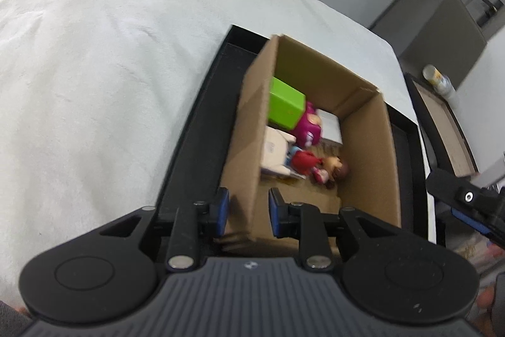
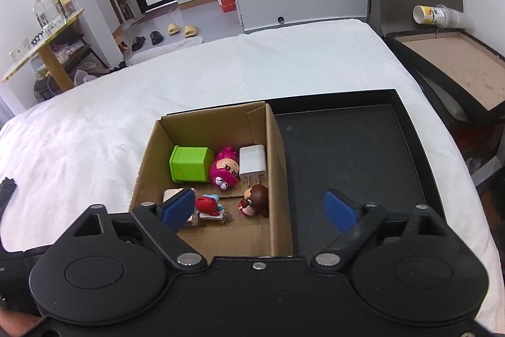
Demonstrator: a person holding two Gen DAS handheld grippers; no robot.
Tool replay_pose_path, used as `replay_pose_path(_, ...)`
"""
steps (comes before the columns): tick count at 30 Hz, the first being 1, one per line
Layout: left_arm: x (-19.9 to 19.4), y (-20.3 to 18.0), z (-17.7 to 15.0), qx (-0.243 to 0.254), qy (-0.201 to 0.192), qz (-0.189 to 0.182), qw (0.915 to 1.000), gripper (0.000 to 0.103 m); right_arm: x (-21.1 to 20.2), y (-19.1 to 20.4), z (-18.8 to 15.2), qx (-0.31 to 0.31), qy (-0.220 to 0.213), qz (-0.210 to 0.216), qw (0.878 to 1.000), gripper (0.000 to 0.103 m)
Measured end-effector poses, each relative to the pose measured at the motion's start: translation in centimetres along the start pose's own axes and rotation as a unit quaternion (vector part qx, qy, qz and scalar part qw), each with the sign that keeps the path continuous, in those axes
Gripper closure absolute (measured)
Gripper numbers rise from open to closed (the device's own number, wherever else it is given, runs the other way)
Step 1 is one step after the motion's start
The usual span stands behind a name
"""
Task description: Organize rigid objects
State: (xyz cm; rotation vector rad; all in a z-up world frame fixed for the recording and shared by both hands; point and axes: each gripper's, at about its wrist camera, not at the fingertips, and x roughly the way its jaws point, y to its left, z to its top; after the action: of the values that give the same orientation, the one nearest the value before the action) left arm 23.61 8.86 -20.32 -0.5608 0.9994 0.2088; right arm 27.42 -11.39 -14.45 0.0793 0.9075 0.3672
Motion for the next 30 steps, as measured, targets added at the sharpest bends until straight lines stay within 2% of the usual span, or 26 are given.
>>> replay_pose_path(3, -0.8, -0.9, -0.1, 0.016, 0.003, 0.008, 0.9998, 0.063, -0.7, -0.9, 0.0, 0.011, -0.001, 0.004, 1.0, 0.0)
replay_pose_path(5, -1.6, -1.5, -0.2, 0.024, 0.002, 0.01, 0.9997, 0.056, -1.0, -1.6, -0.1, 0.021, 0.002, 0.003, 1.0, 0.0)
replay_pose_path(10, -4.0, -3.6, 0.0, 0.057, -0.019, 0.015, 0.9981, 0.029, -1.9, -3.5, -0.1, 0.04, -0.003, -0.004, 0.999, 0.0)
replay_pose_path(12, -4.9, -4.1, 0.1, 0.057, -0.021, 0.015, 0.9981, 0.027, -2.4, -4.1, 0.0, 0.046, -0.007, -0.006, 0.999, 0.0)
replay_pose_path(15, -6.1, -4.5, 0.3, 0.06, -0.024, 0.015, 0.9978, 0.017, -3.5, -4.7, 0.2, 0.048, -0.016, 0.0, 0.999, 0.0)
replay_pose_path(22, -8.8, -5.6, -0.1, 0.081, -0.031, 0.014, 0.9962, 0.01, -5.5, -5.4, 0.4, 0.05, -0.038, 0.0, 0.998, 0.0)
replay_pose_path(30, -12.3, -5.8, -0.8, 0.101, -0.028, -0.002, 0.9945, 0.009, -8.4, -5.2, 1.0, 0.013, -0.048, 0.013, 0.999, 0.0)
